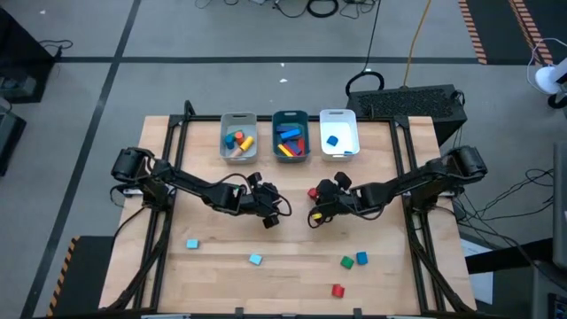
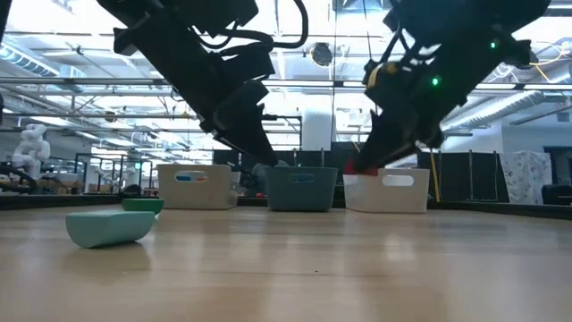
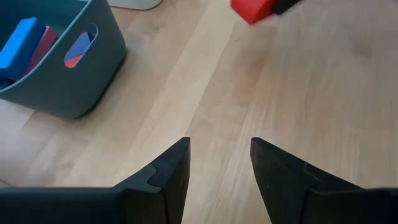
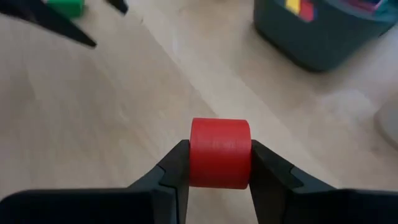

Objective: Sort blocks by size
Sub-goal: Put the top red half-circle block into the white bin

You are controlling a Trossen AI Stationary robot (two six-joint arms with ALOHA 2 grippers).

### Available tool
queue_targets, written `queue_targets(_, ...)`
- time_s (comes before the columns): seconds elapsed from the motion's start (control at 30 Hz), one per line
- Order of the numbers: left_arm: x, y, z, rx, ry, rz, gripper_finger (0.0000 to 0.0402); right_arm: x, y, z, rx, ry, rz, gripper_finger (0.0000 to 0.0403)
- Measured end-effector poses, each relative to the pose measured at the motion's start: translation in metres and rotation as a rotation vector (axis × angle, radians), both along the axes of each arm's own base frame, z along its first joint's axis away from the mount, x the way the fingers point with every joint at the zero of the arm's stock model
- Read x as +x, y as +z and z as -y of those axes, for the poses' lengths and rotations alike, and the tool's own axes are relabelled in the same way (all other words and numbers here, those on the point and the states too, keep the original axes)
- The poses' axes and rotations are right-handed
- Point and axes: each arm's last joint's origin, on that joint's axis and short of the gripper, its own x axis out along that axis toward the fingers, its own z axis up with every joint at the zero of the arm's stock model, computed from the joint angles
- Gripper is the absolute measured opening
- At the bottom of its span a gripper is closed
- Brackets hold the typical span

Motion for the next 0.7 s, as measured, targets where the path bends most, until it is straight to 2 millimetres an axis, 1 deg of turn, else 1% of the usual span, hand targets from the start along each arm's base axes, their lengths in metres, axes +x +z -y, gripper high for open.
queue_targets(0.3,0.0,0.0,0.002,-0.008,0.003,0.005,0.0171,-0.014,0.029,0.012,-0.034,0.007,0.022,0.0105)
queue_targets(0.47,0.0,0.0,0.004,-0.017,0.007,0.009,0.0171,-0.022,0.04,0.018,-0.049,0.006,0.02,0.0105)
queue_targets(0.7,0.0,0.001,0.004,-0.018,0.007,0.019,0.0171,-0.032,0.051,0.027,-0.084,0.011,-0.009,0.0105)
